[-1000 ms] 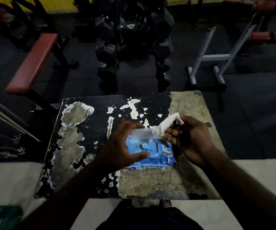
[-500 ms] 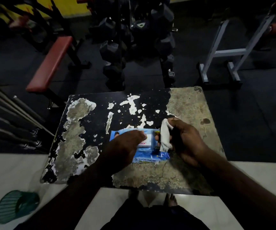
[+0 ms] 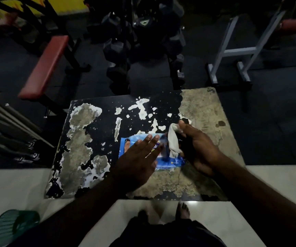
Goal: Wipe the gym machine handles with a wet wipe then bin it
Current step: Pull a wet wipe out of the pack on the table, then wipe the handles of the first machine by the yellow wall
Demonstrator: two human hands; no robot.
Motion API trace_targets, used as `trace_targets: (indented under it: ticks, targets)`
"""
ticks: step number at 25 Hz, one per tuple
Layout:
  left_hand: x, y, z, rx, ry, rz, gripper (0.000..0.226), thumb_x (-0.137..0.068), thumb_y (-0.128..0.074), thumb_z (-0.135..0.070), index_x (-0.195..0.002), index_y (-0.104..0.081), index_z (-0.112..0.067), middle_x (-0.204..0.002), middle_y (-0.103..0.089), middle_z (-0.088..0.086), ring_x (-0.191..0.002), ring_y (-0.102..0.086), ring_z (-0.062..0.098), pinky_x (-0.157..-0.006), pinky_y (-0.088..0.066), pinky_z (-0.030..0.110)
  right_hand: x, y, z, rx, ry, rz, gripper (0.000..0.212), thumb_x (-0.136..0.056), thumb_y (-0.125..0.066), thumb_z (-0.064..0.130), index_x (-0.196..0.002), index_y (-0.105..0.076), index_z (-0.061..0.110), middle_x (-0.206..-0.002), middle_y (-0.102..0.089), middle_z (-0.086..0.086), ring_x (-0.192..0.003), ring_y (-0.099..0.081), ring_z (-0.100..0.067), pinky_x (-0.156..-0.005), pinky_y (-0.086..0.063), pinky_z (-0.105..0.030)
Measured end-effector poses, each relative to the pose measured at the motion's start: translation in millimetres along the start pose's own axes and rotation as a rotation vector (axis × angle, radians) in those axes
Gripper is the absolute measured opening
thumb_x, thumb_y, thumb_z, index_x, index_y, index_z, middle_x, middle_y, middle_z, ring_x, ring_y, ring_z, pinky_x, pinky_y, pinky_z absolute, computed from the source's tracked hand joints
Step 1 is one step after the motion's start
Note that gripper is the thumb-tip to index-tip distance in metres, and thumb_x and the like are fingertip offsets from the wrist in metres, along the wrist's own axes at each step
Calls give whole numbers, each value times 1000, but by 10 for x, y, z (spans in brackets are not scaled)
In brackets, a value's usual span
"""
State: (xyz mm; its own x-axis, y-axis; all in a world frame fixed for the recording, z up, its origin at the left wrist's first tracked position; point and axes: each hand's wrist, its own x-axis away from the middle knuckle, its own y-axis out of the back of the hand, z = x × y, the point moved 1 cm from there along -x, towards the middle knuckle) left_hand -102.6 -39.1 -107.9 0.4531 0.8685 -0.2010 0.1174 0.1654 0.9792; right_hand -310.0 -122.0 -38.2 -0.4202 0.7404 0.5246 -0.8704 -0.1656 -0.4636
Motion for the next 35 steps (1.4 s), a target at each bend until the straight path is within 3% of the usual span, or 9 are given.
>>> trace_targets:
  ticks: [2,5,8,10,14,19,22,28,35]
  targets:
    - [-30,51,41,90,10,19,54,-107,-39,-39,-157,-42,-18,-168,-30,4,-157,-24,22,-124,-28,49,101,-43,23,-54,1,10,42,-98,-62,41,-123,-65,8,-105,-66,-15,-82,-65,-26,-63,-51,-31]
    - [-237,299,83,607,372,155,52,-99,-41,-53,-147,-53,-37,-159,-45,-15,-147,-39,4,-124,-28,44,271,-88,1,-57,81,-21,33,-95,-63,9,-127,-61,2,-100,-63,-14,-79,-67,-20,-62,-56,-28]
    - [-508,626,57,1293,553,22,41,-87,-73,-27,-128,-68,-23,-126,-73,-3,-114,-68,5,-104,-54,31,470,-147,-111,104,224,-170,37,-89,-65,-11,-124,-61,0,-92,-71,-10,-86,-68,-26,-72,-59,-35]
    - [-694,772,-102,1596,464,152,42,-82,-80,-8,-122,-68,-12,-116,-76,5,-104,-73,12,-91,-59,26,705,-152,-160,235,327,-305,40,-83,-75,-11,-118,-63,4,-94,-74,-13,-90,-70,-30,-79,-60,-41]
    - [-933,835,-679,1599,315,265,18,-88,-76,-1,-105,-73,-8,-93,-79,8,-84,-76,19,-73,-61,29,1400,-59,-311,367,423,-577,47,-76,-84,-7,-115,-66,12,-96,-77,-13,-83,-75,-23,-73,-63,-34]
    - [-1070,957,-1897,1730,171,556,13,-92,-73,-2,-102,-71,6,-89,-76,19,-81,-76,29,-67,-62,33,2512,355,-656,104,534,-902,52,-73,-91,6,-118,-64,11,-92,-73,-10,-73,-69,-22,-53,-51,-27]
    - [-1163,1035,-2680,1699,10,702,21,-87,-77,-6,-105,-71,5,-90,-76,17,-79,-75,26,-65,-61,33,3075,653,-853,-87,556,-963,45,-85,-84,24,-122,-64,7,-102,-77,-15,-84,-72,-24,-69,-57,-37]
    - [-1227,936,-4640,1614,-154,1067,44,-80,-81,2,-121,-64,-2,-103,-78,18,-96,-77,33,-77,-63,36,4318,1665,-1340,-558,776,-1130,29,-94,-66,3,-123,-62,2,-113,-72,-23,-93,-69,-27,-78,-58,-35]
    - [-1161,1008,-7065,1485,-382,1213,41,-79,-82,7,-115,-63,-1,-96,-78,20,-88,-77,33,-74,-63,37,6004,2844,-1747,-730,957,-1335,31,-91,-64,-5,-121,-60,4,-112,-67,-18,-98,-68,-29,-90,-58,-42]
